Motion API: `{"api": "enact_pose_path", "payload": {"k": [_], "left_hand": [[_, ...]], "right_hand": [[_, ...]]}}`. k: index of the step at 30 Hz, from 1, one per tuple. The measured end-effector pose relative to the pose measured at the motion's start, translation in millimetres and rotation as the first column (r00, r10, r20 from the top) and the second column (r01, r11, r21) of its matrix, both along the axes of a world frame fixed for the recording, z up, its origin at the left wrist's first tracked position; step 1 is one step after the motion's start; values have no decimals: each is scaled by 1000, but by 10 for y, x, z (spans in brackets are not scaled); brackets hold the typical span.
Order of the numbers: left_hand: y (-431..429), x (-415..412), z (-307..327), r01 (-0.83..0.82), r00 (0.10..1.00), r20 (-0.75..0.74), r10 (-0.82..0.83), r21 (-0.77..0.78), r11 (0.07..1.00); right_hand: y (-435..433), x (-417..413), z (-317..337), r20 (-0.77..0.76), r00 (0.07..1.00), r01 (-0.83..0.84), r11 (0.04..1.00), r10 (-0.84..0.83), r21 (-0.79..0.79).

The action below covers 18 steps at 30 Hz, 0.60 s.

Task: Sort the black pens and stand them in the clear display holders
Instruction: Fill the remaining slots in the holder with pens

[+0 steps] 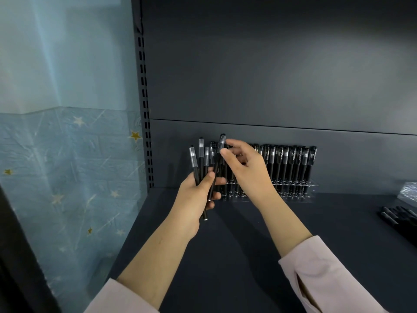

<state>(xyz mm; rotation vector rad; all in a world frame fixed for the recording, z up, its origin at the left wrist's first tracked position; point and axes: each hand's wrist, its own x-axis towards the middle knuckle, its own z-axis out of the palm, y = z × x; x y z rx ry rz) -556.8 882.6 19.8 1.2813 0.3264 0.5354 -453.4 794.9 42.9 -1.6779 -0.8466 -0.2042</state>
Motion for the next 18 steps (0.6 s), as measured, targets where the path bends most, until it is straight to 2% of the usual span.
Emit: {"api": "enact_pose_path", "payload": {"k": [8, 12, 15, 18], "left_hand": [[-37, -14, 1, 66, 998, -3, -66, 104, 992], [-31, -5, -20, 61, 998, -30, -59, 98, 993], [5, 5, -44, 35, 997, -69, -30, 79, 996], [22, 17, -59, 22, 996, -87, -17, 51, 998]], "right_hand": [[-22, -29, 30, -168, 983, -45, 979, 79, 200], [-83, 13, 65, -204, 977, 14, 931, 66, 365], [-173, 106, 83, -190, 980, 134, 890, -55, 436], [-221, 176, 45, -62, 976, 217, 902, -209, 373]]}}
